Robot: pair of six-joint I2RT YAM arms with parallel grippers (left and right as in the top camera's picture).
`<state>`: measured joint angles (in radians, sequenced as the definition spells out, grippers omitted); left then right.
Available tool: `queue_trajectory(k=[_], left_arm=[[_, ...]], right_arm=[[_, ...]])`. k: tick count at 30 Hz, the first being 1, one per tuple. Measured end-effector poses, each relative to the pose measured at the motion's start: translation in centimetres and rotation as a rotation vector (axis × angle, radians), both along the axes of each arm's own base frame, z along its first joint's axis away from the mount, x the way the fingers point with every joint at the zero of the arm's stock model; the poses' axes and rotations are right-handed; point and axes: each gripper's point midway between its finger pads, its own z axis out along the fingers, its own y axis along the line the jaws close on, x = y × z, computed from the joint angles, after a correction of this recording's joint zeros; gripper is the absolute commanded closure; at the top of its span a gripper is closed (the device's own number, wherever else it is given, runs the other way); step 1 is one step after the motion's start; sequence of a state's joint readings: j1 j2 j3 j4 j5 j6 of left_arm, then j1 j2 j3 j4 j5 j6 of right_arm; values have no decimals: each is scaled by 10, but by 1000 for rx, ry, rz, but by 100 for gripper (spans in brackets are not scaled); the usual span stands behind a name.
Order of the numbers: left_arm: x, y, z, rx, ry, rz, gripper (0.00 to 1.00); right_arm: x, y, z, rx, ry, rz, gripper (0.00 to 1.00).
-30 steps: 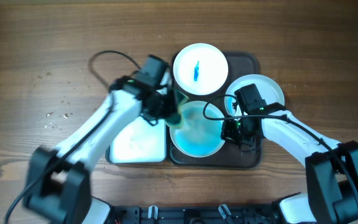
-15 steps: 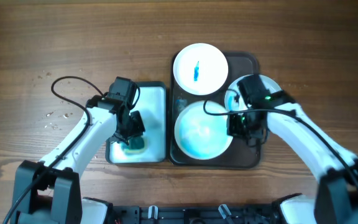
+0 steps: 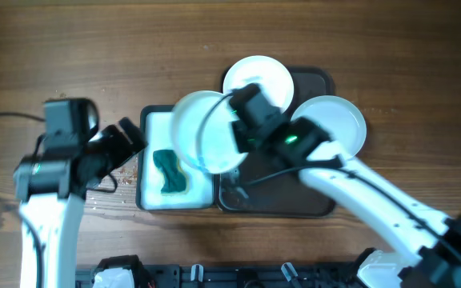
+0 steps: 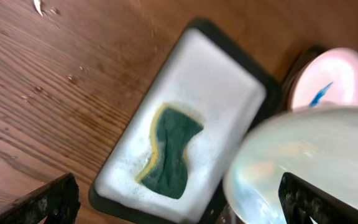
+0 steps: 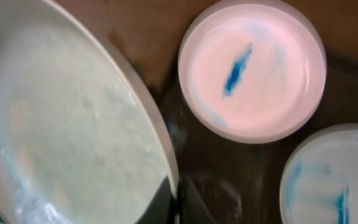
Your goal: Clean dirty plates on tray and stack at the side
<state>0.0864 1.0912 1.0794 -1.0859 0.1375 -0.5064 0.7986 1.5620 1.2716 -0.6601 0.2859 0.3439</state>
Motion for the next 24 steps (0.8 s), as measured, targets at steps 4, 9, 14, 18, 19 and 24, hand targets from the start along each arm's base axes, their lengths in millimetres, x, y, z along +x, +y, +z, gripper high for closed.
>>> queue_trajectory(k=[4, 9, 14, 18, 19, 24], left_arm=[[-14, 6, 29, 9, -117, 30, 0], [-18, 5, 29, 8, -116, 29, 0], [-17, 5, 29, 6, -114, 28, 0], [-16, 5, 27, 5, -105, 28, 0], [-16, 5, 27, 5, -104, 28, 0], [-16, 5, 27, 5, -104, 28, 0]], right_arm=[[-10, 37, 21, -169, -272, 53, 96], [-25, 60, 63, -323, -534, 109, 96], [-39, 73, 86, -419, -656, 155, 96], [-41, 73, 91, -466, -680, 169, 96], [-41, 73, 91, -476, -682, 173, 96], [-42, 72, 92, -522, -691, 194, 96]])
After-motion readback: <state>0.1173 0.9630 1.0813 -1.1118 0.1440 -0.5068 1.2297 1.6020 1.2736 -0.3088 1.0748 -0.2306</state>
